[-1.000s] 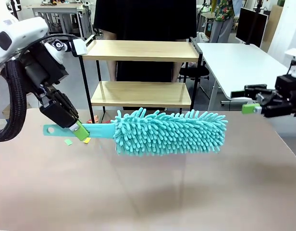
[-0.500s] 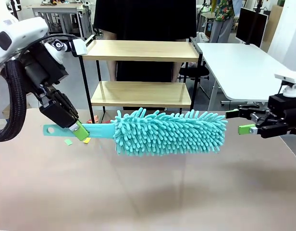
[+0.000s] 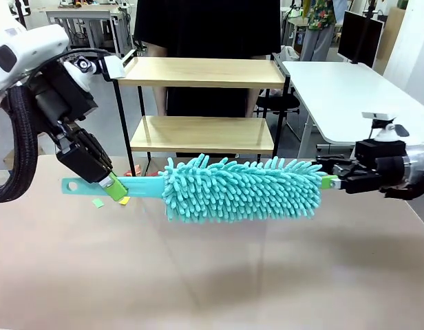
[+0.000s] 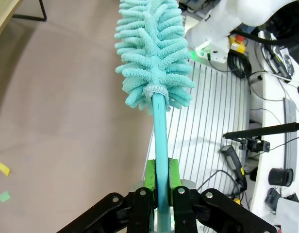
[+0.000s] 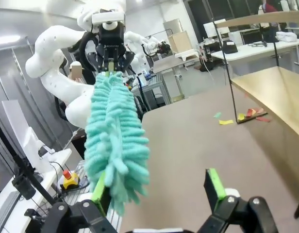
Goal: Clean the shelf.
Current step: Hand the Duster back to the human.
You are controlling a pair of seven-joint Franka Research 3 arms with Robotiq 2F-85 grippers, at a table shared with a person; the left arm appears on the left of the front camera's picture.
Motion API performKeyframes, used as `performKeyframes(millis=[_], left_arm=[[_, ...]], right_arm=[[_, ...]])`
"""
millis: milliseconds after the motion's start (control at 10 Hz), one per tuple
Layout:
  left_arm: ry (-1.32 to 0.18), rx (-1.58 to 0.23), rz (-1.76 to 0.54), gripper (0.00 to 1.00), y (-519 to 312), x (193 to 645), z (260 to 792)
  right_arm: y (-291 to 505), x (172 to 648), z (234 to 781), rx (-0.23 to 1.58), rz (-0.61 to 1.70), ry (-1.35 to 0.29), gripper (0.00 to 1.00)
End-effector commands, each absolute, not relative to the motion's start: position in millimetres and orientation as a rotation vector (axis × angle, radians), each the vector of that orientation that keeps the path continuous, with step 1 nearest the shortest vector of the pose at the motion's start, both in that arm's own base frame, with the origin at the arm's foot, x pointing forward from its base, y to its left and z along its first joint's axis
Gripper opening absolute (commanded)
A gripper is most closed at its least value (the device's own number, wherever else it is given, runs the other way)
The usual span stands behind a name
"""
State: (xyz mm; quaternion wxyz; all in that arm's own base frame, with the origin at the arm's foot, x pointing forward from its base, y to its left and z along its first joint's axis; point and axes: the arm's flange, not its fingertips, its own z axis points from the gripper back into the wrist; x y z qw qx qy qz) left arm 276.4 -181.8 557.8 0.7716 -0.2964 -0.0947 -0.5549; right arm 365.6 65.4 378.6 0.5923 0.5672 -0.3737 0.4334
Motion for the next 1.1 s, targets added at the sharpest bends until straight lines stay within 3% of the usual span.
performKeyframes(millis=[0,600,1000], left_arm=[[-0.199,-0.639,-1.199,0.13,-178.5,274.2,560.5],[-0.199,-0.639,-1.199,0.13,-178.5,274.2,560.5],[-0.199,-0.639,-1.199,0.13,-178.5,274.2,560.5]], right_arm=[[98.0,331.4,377.3,1.372,0.978,-0.861,1.00],[136.8,315.6,370.8,1.515,1.043,-0.794,1.00],[133.4,318.7,360.5,1.482,1.093,-0.786,1.00]])
